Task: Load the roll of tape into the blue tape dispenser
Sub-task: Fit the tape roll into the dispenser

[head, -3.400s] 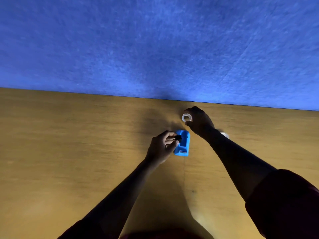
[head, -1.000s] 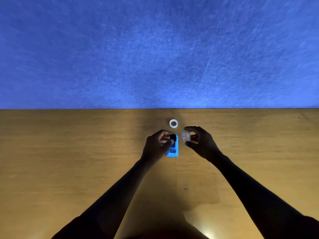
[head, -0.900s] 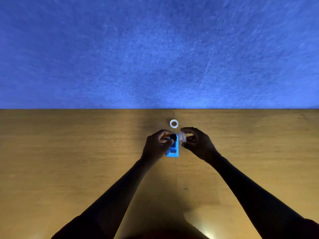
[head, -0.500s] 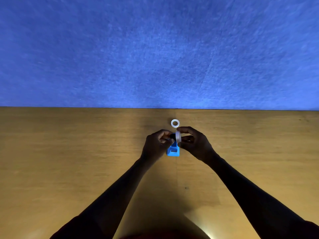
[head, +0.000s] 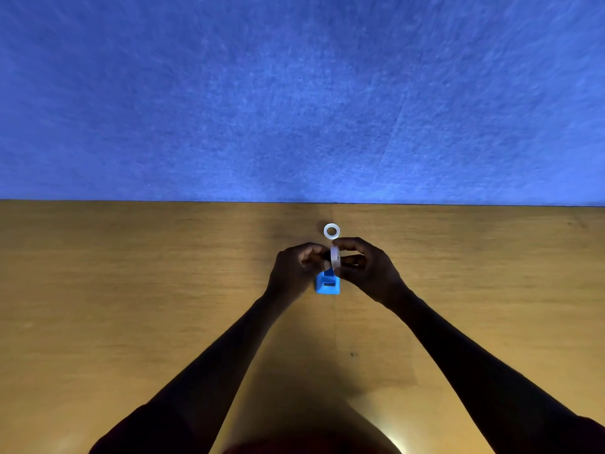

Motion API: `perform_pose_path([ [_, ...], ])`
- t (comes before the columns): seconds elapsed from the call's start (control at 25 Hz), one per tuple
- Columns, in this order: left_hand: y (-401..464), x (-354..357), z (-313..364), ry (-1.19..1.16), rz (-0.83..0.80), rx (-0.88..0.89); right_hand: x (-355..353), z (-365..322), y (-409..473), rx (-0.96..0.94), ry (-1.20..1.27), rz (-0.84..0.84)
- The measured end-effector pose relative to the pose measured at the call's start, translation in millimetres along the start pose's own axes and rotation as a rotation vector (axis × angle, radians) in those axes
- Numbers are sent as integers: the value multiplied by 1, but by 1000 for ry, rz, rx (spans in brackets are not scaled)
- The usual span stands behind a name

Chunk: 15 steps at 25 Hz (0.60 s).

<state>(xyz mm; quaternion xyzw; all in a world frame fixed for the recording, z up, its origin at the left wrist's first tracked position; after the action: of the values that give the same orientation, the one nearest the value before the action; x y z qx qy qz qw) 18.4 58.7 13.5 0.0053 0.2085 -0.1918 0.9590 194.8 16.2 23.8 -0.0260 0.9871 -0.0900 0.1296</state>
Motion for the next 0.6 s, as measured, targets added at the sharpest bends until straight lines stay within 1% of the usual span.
perform_pose_path([
  [0.16, 0, -1, 2, 6, -8, -11, 4, 1, 1, -9, -3, -7],
  [0.6, -1, -8, 0, -86, -59, -83, 9, 3, -1, -23, 48, -37],
])
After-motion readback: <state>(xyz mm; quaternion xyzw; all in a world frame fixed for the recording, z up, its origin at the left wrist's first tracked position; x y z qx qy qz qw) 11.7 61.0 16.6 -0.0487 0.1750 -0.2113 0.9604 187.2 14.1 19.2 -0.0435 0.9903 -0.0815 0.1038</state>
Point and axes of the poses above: each hand's wrist, its own y-axis towards the middle knuckle, its own x-axis out of the palm, z = x × y, the point moved 4 cm from there along y, towards the middle knuckle, and after that the axes turned 1 degree about -y, right-handed, at the moved point
